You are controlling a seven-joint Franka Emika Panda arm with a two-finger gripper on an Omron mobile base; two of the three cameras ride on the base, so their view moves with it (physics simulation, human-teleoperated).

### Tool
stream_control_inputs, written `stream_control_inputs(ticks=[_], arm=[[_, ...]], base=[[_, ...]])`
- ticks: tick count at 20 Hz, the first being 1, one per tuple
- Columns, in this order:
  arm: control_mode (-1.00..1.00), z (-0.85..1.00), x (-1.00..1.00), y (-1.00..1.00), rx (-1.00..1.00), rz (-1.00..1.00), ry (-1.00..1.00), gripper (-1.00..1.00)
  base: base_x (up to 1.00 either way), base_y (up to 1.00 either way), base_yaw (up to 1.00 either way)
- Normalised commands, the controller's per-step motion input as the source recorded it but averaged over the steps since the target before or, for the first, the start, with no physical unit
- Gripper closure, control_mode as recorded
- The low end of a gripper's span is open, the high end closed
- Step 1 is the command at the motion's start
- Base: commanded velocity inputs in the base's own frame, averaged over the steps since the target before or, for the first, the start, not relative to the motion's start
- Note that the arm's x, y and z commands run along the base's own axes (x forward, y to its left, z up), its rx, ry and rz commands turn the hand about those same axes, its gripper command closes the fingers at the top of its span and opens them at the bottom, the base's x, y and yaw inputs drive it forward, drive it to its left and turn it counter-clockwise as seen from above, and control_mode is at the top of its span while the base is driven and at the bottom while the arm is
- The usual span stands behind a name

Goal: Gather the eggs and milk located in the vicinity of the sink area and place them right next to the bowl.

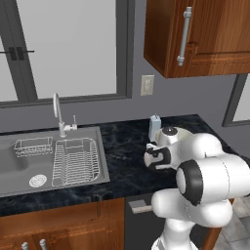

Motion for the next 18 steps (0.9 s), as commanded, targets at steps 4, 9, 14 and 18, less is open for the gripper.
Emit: stream_control_inputs(ticks=[4, 9, 14, 18], arm=[[-1.00, -0.29, 0.00, 0.00, 0.00, 0.00, -0.05, -1.00], [-1.00, -0.13, -0.03, 0.00, 0.00, 0.00, -0.03, -1.00], [-1.00, 0.00, -0.28, 0.00, 0.00, 0.00, 0.00, -1.00], [-1.00, 0.06, -0.33, 0.00, 0.00, 0.00, 0.00, -1.00]], base=[[0.00, 0.00, 0.00], [0.00, 0.00, 0.00], [0.00, 0.00, 0.00], [0.00, 0.00, 0.00]])
